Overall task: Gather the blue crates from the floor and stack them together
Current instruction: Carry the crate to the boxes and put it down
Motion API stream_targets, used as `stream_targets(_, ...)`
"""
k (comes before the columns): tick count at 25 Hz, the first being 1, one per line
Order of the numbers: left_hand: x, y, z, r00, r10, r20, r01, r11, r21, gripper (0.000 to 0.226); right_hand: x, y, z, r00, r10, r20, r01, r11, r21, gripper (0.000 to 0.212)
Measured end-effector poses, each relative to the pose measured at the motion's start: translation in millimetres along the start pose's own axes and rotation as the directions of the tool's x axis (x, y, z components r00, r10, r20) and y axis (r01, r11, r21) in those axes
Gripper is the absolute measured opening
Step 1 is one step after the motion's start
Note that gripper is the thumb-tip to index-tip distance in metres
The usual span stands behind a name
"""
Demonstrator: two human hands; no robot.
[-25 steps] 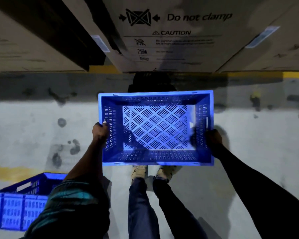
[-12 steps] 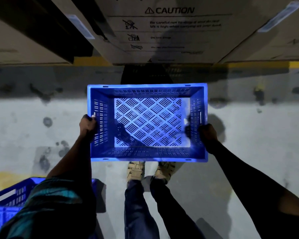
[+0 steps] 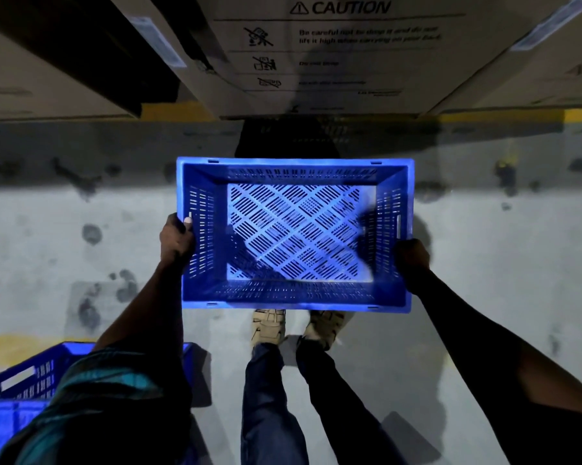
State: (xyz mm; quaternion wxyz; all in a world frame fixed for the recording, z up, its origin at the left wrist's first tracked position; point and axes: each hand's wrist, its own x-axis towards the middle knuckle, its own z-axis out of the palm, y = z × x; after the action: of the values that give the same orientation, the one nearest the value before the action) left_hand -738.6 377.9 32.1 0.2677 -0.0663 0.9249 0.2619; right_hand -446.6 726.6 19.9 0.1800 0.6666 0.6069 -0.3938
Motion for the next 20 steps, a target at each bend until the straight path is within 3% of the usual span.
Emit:
stream_targets(5,-0.7,1.1,-2.2,1.0,0.023,0.002,-0.023,1.0,0.007,0.024,-7.9,-3.7,-0.8,1.0,0.01,0.003,-0.01,1.0,-0.01,0.033)
stream_targets(11,-2.7,5.0,1.5,0.994,-0.099,0.053,0.095,0.994,0.062,0.027,-21.9,0.8,-2.0,0.999,0.019,0.034,-0.02,1.0,0.008,0.038)
stream_targets(14,-5.8,6.2,-0.5,0.988,-0.137,0.076,0.127,0.984,0.123,0.015,-28.8,3.2,-3.1,0.998,0.01,0.064,-0.012,1.0,0.026,0.037)
stream_targets(20,-5.6,10.2,-3.7,0.982,-0.158,0.103,0.143,0.98,0.142,0.013,-29.7,-6.7,-2.5,0.994,0.084,0.064,-0.094,0.98,0.177,0.055)
